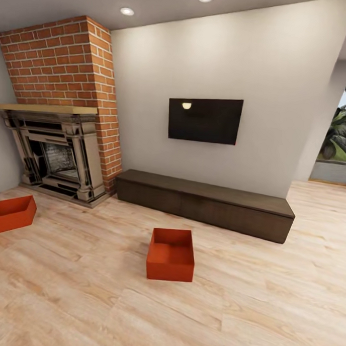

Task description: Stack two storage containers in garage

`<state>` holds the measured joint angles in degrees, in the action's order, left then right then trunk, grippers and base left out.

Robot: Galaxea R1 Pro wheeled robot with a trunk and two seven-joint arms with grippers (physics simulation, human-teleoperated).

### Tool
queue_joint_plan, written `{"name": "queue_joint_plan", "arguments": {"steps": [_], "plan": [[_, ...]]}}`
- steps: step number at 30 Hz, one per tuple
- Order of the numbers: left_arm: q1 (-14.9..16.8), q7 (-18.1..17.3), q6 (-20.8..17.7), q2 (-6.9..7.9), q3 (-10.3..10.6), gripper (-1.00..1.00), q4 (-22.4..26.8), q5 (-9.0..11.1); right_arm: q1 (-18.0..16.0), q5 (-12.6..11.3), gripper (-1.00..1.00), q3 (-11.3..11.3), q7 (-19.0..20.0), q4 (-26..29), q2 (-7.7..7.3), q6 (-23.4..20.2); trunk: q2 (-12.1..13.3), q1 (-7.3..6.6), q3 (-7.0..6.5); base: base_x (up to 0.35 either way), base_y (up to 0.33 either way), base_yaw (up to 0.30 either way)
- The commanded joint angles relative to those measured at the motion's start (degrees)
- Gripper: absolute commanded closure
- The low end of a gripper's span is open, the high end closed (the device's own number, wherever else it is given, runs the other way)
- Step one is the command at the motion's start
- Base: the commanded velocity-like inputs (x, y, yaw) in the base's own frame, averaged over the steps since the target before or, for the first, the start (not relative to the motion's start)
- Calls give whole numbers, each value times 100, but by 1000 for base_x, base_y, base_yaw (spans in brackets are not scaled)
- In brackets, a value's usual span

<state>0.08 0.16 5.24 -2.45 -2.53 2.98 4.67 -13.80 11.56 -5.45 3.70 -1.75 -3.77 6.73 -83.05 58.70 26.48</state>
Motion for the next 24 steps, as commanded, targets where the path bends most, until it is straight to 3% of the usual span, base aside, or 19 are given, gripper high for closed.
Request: {"name": "queue_joint_plan", "arguments": {"steps": [1,24], "plan": [[1,2,13,-2,-20,-100,1,43,-8,-4,-100,-44,8,-19,-1,36,-2,3,5,322,0,0],[1,2,13,-1,-20,-100,1,43,-8,-4,-100,-44,8,-19,-11,30,-2,3,5,321,-30,0]]}}
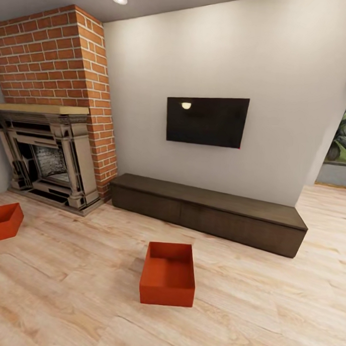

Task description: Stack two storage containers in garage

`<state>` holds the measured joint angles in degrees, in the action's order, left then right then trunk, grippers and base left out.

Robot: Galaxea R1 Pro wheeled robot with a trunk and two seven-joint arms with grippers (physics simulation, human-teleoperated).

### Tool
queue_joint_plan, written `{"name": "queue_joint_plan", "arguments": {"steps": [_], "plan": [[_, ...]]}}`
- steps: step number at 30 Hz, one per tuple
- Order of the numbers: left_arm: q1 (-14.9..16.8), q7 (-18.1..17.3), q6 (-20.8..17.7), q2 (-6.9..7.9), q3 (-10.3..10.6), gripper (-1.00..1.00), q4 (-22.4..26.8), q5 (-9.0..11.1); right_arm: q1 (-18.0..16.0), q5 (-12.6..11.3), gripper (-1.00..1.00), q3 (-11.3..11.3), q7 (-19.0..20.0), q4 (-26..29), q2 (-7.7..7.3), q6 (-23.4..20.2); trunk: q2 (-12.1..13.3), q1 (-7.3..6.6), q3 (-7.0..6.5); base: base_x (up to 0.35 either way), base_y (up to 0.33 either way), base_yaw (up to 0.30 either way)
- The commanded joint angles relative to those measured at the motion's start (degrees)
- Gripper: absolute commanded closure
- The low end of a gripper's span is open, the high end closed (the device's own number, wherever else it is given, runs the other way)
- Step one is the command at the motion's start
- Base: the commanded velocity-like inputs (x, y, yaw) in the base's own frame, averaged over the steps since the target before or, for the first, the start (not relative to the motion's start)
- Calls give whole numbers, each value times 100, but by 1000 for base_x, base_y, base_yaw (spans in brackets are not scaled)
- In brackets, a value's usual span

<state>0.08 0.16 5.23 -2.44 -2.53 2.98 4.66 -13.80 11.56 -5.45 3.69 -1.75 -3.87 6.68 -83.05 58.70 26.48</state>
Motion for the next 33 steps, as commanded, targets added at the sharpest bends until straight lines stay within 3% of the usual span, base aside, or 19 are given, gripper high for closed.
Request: {"name": "queue_joint_plan", "arguments": {"steps": [1,33], "plan": [[1,2,13,-2,-20,-100,1,44,-8,-4,-100,-44,9,-19,-1,36,-2,3,5,315,-95,0],[1,2,13,-2,-20,-100,1,44,-8,-4,-100,-44,9,-19,-8,43,-2,3,5,314,-75,0]]}}
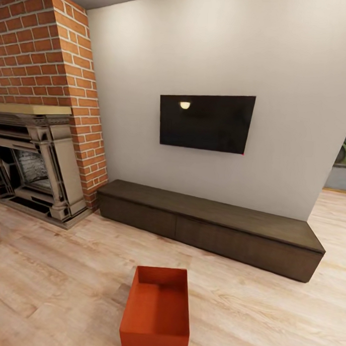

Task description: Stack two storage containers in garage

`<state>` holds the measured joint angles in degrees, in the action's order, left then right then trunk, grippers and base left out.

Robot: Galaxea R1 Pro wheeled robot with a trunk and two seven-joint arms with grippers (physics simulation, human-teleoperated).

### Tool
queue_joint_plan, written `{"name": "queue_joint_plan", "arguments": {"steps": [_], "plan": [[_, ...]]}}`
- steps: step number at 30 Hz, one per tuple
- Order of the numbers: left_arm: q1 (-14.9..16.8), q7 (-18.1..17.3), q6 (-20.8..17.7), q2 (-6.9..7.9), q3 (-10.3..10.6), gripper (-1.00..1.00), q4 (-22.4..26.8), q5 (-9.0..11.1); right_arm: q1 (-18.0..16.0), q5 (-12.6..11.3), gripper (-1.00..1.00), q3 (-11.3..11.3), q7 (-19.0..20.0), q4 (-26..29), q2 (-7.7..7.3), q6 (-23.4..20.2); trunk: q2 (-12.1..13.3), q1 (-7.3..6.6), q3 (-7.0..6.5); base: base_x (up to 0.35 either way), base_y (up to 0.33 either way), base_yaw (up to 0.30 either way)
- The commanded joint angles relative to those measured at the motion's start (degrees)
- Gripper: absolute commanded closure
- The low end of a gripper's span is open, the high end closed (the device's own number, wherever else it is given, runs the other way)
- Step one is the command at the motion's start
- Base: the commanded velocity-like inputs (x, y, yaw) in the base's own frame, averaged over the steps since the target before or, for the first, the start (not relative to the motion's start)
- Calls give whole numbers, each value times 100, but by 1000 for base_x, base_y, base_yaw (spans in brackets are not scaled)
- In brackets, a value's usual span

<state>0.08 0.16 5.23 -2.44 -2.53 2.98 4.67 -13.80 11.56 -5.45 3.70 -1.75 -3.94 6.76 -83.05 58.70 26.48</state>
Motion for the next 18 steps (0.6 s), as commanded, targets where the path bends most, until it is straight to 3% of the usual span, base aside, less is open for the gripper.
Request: {"name": "queue_joint_plan", "arguments": {"steps": [1,18], "plan": [[1,2,13,-2,-20,-100,1,43,-8,-4,-100,-44,8,-19,-1,36,-3,3,5,313,-1,0],[1,2,13,-2,-20,-100,1,43,-8,-4,-100,-44,8,-19,-2,28,-3,3,5,317,0,0]]}}
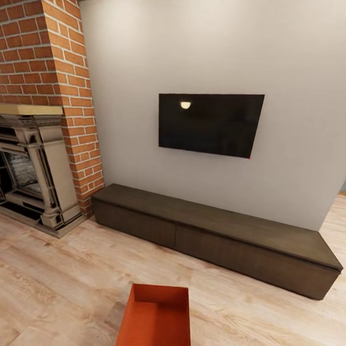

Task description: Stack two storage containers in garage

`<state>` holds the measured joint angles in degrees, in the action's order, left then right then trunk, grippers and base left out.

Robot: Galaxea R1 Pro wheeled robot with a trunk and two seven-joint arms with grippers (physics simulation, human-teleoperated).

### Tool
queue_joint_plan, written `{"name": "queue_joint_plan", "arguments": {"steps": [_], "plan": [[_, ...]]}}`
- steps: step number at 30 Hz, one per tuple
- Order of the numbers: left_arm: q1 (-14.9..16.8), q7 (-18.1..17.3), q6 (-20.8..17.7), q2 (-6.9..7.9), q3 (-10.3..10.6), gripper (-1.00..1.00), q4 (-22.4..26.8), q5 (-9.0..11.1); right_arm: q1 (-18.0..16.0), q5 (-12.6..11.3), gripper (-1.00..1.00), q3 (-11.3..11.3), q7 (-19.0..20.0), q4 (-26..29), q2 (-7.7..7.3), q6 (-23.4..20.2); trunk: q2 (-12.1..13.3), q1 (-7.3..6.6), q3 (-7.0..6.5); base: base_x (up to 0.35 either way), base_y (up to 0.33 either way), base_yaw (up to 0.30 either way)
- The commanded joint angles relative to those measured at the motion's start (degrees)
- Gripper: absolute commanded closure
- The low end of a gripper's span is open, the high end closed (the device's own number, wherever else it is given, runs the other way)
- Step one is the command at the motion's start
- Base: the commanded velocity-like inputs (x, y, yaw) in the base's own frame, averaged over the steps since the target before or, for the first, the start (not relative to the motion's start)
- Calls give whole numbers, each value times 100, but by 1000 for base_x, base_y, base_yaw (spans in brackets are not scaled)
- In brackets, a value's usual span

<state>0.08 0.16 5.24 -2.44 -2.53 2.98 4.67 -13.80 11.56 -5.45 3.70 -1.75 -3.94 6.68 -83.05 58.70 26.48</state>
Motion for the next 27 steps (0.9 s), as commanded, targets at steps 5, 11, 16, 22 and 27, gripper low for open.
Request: {"name": "queue_joint_plan", "arguments": {"steps": [5,11,16,22,27], "plan": [[1,2,13,-2,-20,-100,1,43,-8,-4,-100,-44,8,-19,-1,35,-3,3,5,320,0,0],[1,2,13,-2,-20,-100,1,43,-8,-4,-100,-47,8,-19,9,31,-3,3,5,320,0,0],[1,2,22,-2,-20,-100,6,42,-8,-4,-100,-44,8,-19,8,34,-3,3,5,263,0,0],[1,2,45,-7,-33,-100,10,29,-8,-4,-100,-44,8,-19,1,35,-3,3,5,39,0,0],[1,2,47,-10,-37,-100,10,26,-8,-4,-100,-44,8,-19,-1,35,-3,3,5,2,55,0]]}}
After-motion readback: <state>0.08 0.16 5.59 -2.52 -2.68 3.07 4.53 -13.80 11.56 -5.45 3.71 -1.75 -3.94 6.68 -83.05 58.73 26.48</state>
